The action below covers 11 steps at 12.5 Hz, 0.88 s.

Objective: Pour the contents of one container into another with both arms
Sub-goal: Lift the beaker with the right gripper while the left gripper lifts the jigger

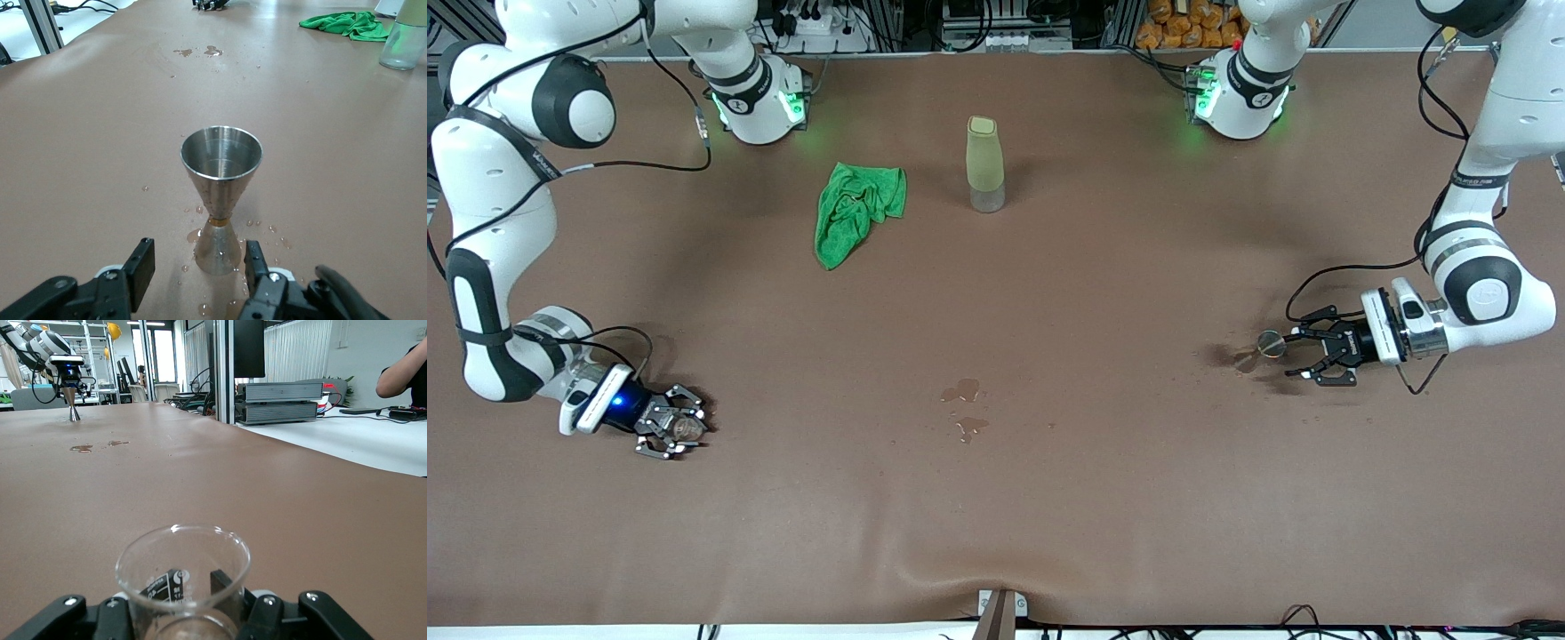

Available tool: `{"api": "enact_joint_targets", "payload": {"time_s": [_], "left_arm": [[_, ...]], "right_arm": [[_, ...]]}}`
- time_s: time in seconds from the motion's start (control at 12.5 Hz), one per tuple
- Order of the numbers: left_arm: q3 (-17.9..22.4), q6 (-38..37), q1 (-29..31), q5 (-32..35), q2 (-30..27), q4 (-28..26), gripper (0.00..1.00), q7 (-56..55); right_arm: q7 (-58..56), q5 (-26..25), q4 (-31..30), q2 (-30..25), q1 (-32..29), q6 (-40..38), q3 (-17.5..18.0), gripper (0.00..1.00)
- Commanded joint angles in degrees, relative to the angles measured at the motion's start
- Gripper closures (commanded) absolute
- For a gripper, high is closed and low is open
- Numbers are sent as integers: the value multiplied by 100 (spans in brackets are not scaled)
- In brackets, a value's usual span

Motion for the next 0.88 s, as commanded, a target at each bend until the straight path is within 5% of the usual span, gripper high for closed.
{"api": "enact_joint_targets", "payload": {"time_s": [0.0,0.8], "left_arm": [[-36,-122,53,-109,137,74,39,209],[-98,-236,-8,-399,339,92,49,1053]], "right_arm": [[-65,139,145,111,7,-54,-4,100],[453,147,198,-258,288,-46,321,100]]}}
